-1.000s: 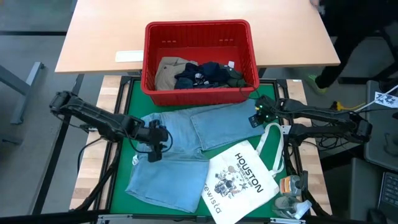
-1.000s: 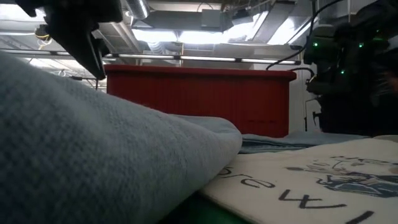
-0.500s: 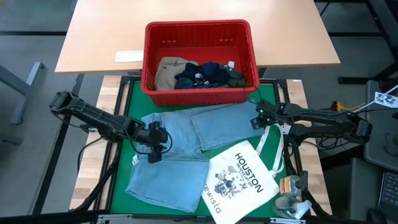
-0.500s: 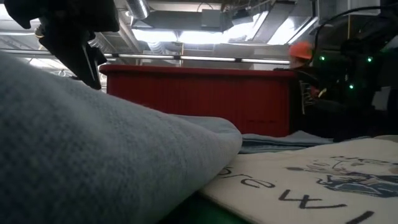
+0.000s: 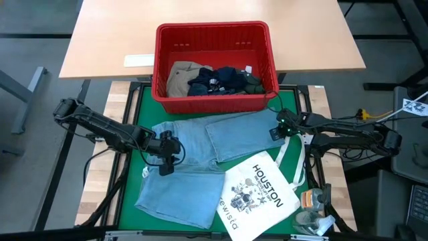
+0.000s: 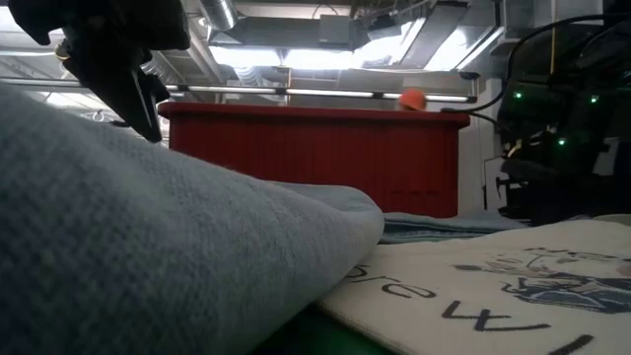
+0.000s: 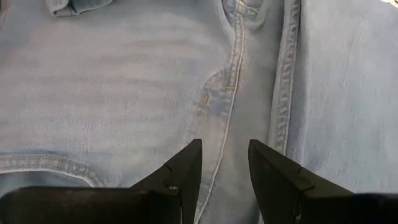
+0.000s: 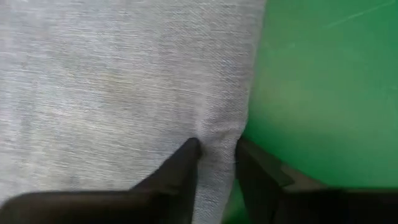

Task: Fold Laundry from Bin
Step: Fold the blue jeans

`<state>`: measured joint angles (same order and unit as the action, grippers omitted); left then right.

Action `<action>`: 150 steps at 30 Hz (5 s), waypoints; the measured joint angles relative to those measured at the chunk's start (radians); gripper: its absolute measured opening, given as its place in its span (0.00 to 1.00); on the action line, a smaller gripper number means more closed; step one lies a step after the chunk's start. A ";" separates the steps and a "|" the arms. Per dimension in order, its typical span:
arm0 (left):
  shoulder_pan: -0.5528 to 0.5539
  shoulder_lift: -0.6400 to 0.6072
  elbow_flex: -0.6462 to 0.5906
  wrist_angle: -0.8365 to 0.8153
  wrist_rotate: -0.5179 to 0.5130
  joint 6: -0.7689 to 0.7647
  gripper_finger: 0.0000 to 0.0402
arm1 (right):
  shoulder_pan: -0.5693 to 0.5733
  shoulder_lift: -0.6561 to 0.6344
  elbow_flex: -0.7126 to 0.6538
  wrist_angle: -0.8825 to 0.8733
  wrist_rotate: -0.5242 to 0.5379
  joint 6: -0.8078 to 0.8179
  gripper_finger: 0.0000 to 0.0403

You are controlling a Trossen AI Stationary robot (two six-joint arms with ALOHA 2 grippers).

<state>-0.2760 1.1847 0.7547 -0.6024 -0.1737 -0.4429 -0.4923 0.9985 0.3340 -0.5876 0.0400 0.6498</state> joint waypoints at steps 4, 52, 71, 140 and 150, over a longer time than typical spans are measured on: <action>0.000 0.000 0.000 0.002 -0.053 -0.067 0.31 | 0.000 0.001 0.009 0.013 -0.024 -0.001 0.05; 0.051 -0.110 0.358 -0.411 -0.177 -0.075 0.31 | 0.558 0.805 0.788 1.118 0.071 0.181 0.03; 0.031 -0.350 0.380 -0.707 -0.096 -0.341 0.31 | 0.578 1.378 1.445 0.961 -0.010 0.208 0.03; 0.031 -0.305 0.346 -0.691 -0.151 -0.421 0.31 | 0.602 1.569 1.695 0.915 0.147 0.120 0.36; -0.013 -0.267 0.346 -0.692 -0.109 -0.480 0.31 | 0.581 1.422 1.695 0.723 0.037 -0.137 0.33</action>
<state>-0.2885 0.9176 1.1004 -1.2940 -0.2826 -0.9227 0.0892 2.4201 2.0289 0.1358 0.0769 0.5128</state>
